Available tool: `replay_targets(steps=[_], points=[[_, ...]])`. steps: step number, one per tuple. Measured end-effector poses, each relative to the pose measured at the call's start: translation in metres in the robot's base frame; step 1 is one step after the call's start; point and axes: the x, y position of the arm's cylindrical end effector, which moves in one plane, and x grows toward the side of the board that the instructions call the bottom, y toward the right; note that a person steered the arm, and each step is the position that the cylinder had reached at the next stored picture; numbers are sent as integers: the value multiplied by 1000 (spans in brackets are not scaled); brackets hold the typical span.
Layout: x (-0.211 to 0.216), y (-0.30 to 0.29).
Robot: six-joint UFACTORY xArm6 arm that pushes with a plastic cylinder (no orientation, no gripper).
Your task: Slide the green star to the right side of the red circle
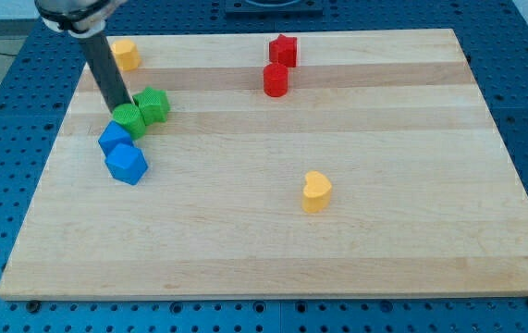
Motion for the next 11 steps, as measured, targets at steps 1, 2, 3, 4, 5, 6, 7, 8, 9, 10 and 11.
replay_targets(steps=[1, 2, 3, 4, 5, 6, 7, 8, 9, 10, 11], points=[[-6, 61], [-15, 61], [-33, 52], [-29, 96], [-5, 163], [19, 141], [26, 193], [9, 261], [-7, 299], [-38, 297], [-62, 327]])
